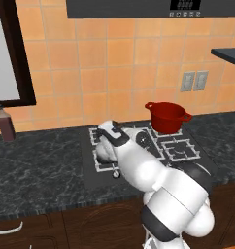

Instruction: Pick the kettle from the counter and place it on a stove burner. Then turn the burner on.

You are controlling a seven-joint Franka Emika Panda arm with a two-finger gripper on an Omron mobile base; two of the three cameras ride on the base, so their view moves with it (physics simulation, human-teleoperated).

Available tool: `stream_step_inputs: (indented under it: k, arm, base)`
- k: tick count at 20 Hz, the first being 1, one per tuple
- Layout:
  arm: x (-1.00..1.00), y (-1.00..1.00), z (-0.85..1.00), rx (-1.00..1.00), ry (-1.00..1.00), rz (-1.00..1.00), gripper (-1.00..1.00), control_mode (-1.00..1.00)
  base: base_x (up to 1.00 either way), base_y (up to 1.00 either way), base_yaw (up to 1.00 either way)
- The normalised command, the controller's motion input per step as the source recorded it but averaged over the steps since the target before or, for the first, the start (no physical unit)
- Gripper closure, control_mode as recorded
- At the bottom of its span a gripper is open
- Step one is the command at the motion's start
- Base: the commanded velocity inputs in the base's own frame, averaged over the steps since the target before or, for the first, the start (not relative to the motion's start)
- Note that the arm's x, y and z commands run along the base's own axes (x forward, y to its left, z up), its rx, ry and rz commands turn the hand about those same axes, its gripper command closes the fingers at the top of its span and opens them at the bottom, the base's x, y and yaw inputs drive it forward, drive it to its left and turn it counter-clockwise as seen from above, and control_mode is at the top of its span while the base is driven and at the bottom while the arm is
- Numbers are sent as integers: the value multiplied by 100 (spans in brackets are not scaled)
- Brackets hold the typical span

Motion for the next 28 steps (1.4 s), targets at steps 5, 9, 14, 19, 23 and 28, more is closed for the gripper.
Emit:
stream_step_inputs:
  k: [5,9,14,19,23,28]
  arm:
    - [0,-14,78,0,24,0,-100,-100]
    - [0,-4,81,0,21,0,-100,-100]
    - [-50,-19,74,-1,27,4,-100,-100]
    - [-100,1,-5,-11,28,29,-100,-100]
    - [-100,5,-91,-26,28,35,-100,-100]
    - [-70,37,-100,-35,29,29,-100,-100]
  base:
    - [0,0,0]
    - [0,0,0]
    - [0,0,0]
    - [0,0,0]
    - [0,0,0]
    - [0,0,0]
